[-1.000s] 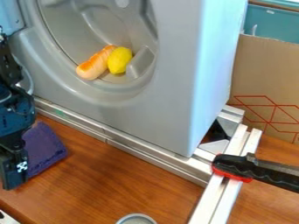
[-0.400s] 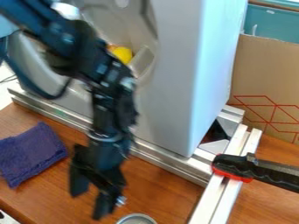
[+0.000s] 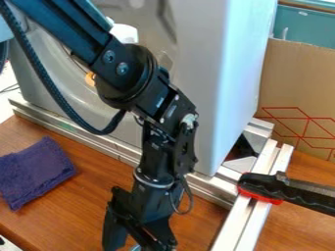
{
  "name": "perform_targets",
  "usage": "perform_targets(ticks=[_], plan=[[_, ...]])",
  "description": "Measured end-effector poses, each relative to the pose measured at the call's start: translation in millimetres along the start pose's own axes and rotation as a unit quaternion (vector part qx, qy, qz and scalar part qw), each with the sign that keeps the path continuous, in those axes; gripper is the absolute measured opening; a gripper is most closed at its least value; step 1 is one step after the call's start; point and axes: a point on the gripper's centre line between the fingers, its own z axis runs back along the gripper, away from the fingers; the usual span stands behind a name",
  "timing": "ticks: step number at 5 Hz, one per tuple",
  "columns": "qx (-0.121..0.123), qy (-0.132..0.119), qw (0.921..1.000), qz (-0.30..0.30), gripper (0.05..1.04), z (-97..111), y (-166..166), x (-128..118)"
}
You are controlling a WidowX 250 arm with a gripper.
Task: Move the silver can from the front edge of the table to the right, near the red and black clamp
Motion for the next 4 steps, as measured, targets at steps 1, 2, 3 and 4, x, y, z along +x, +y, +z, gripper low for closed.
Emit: perform_targets(ticks=[1, 2, 3, 4], plan=[[-0.004, 0.004, 0.9999, 0.016, 0.998, 3.6, -5.1, -13.3], [-0.007, 0.002, 0.9998, 0.021, 0.998, 2.8, -6.0, -11.9], [-0.018, 0.026, 0.9993, 0.021, 0.999, -9.0, -8.7, -9.7], [-0.027, 0.033, 0.9990, 0.016, 0.998, -17.0, -10.8, -1.3]])
